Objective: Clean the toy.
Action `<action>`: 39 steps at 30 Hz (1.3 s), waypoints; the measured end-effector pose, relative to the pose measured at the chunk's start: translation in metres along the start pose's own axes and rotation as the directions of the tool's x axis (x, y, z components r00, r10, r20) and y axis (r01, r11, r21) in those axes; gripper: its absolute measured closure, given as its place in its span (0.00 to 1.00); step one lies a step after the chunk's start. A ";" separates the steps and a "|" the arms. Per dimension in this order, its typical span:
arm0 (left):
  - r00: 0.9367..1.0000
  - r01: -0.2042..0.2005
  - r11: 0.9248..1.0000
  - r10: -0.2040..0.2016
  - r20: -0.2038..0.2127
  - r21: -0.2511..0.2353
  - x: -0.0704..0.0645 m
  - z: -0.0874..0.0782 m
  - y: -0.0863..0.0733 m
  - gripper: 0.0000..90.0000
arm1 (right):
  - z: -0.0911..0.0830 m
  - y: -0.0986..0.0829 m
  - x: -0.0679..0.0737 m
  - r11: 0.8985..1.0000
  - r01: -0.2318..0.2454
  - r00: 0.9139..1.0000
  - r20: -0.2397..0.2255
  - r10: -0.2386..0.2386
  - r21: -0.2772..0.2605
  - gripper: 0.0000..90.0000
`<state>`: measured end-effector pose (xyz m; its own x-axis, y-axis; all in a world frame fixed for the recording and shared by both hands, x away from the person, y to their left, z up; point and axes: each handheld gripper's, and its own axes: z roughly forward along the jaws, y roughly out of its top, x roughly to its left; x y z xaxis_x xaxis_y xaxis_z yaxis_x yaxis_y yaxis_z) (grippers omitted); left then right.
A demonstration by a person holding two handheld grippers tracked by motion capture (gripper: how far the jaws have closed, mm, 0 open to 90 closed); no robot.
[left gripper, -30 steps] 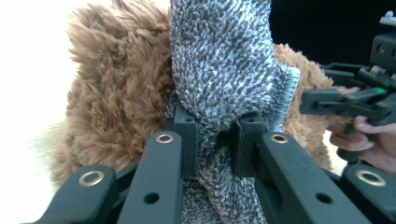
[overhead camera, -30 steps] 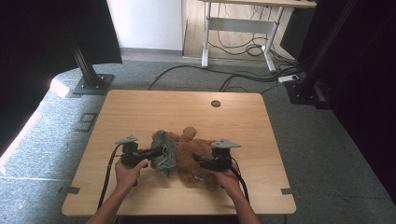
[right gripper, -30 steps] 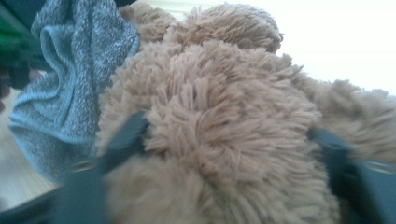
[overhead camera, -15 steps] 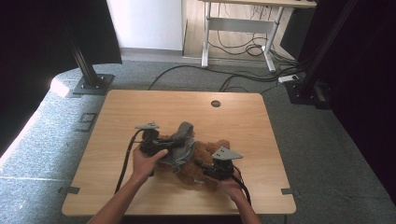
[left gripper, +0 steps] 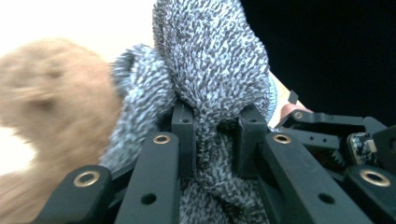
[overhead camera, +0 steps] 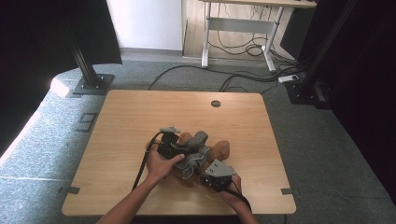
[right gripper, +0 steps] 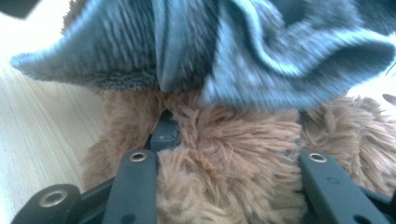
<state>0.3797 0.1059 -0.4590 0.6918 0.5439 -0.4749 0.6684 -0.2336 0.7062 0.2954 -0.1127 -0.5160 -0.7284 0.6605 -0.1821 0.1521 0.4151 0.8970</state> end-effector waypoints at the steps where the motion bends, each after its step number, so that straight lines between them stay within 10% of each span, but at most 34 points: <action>1: 1.000 0.014 1.000 -0.015 -0.018 -0.012 0.008 -0.010 -0.004 0.83 | 0.000 0.000 0.000 1.000 -0.011 1.000 0.001 0.011 -0.007 0.64; 20: 0.992 0.126 0.983 -0.126 0.009 -0.133 0.055 -0.075 -0.036 0.84 | -0.001 -0.003 -0.006 0.995 -0.092 0.995 -0.044 0.090 -0.033 0.64; 27: 0.984 0.150 0.970 -0.164 -0.063 -0.190 0.074 -0.106 -0.047 0.83 | -0.001 -0.003 -0.007 0.994 -0.099 0.994 -0.043 0.098 -0.034 0.64; 34: 0.959 0.223 0.956 -0.250 -0.135 -0.189 0.101 -0.121 -0.068 0.83 | -0.001 -0.004 -0.008 0.993 -0.109 0.993 -0.049 0.107 -0.039 0.64; 39: 0.964 0.213 0.952 -0.241 -0.110 -0.220 0.093 -0.125 -0.063 0.83 | -0.001 -0.005 -0.008 0.992 -0.114 0.992 -0.052 0.112 -0.044 0.64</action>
<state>0.3673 0.2721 -0.4817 0.4763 0.6692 -0.5704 0.7232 0.0709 0.6870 0.3004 -0.1208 -0.5187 -0.7405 0.6694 -0.0594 0.2048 0.3090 0.9287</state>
